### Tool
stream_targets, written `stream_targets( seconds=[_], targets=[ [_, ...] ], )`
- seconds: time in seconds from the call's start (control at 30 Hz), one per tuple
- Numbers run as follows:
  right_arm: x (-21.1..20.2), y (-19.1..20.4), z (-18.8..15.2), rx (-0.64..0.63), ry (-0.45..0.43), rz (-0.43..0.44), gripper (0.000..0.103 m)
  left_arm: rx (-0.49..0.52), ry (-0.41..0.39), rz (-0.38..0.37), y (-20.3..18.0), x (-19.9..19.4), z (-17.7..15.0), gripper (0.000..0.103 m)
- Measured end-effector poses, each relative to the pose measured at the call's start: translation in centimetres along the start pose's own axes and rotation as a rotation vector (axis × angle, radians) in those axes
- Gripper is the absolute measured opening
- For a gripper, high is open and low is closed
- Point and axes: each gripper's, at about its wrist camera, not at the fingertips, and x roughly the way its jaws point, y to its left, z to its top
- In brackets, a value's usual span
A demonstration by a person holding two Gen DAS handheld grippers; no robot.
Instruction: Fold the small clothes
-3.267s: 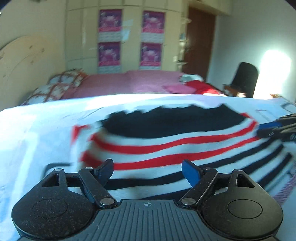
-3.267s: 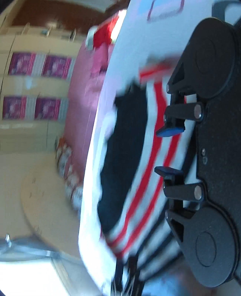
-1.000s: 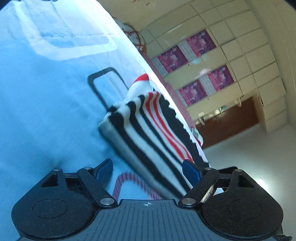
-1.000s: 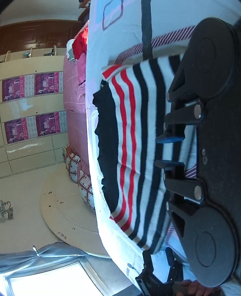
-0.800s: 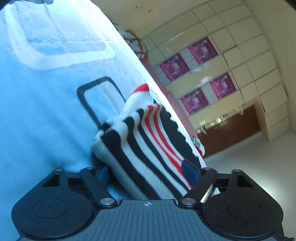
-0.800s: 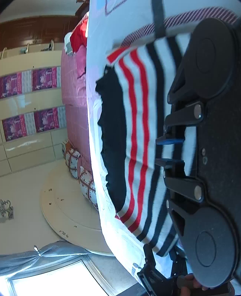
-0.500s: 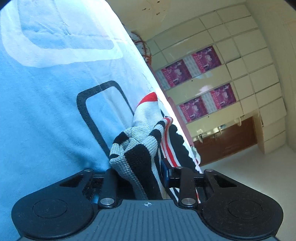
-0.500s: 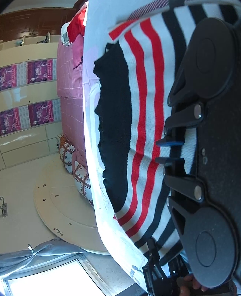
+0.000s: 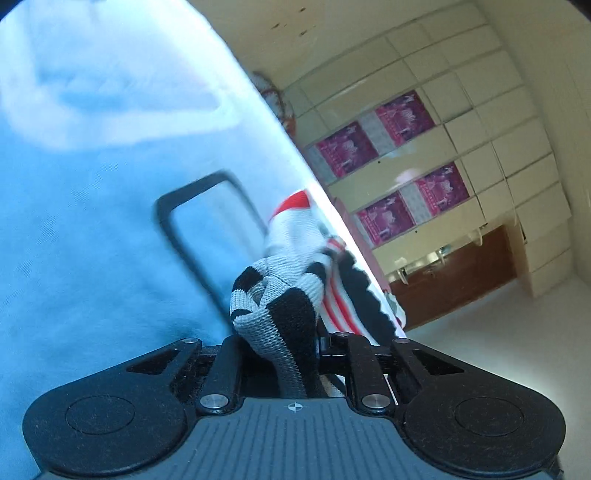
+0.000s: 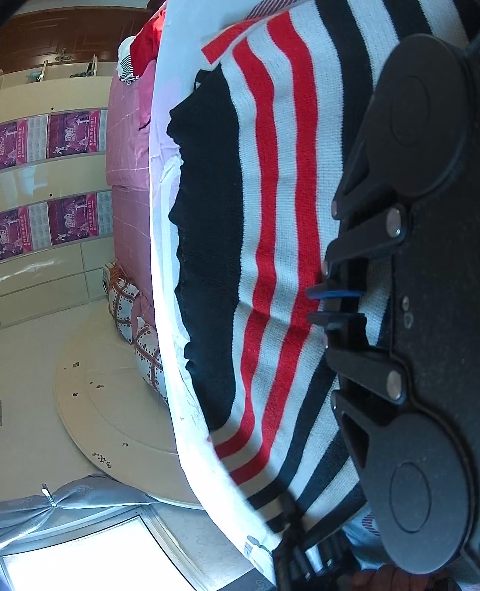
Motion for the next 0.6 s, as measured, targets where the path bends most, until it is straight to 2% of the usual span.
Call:
stream_targets(
  seconds=[0.17,0.3,0.37,0.47,0.57,0.6],
  targets=[
    [-0.1,-0.2,-0.1,0.012,-0.007,0.008,0.006,0.002,0.004,-0.005,-0.8,0.4,0.3,0.016],
    [-0.1,-0.6,0.0,0.028,-0.009,0.017,0.005,0.044,-0.018,-0.049,-2.7,-0.1,1.2,0.016],
    [0.0,-0.7,0.0,0.032,-0.010,0.019,0.005,0.107,-0.029,-0.088,-5.0,-0.6,1.7,0.016],
    [-0.1,-0.7,-0.1,0.032,-0.016,0.017,0.005,0.261,-0.027,-0.142,-10.0,-0.8,2.4,0.016],
    [-0.6,-1.4,0.1,0.090,-0.017,0.031,0.005,0.403,0.001,-0.202,-15.7,0.1,1.5,0.015],
    [-1.3,-2.0,0.1,0.132,-0.028,0.035,0.011,0.456,0.016,-0.220,-17.6,0.5,0.9,0.015]
  ],
)
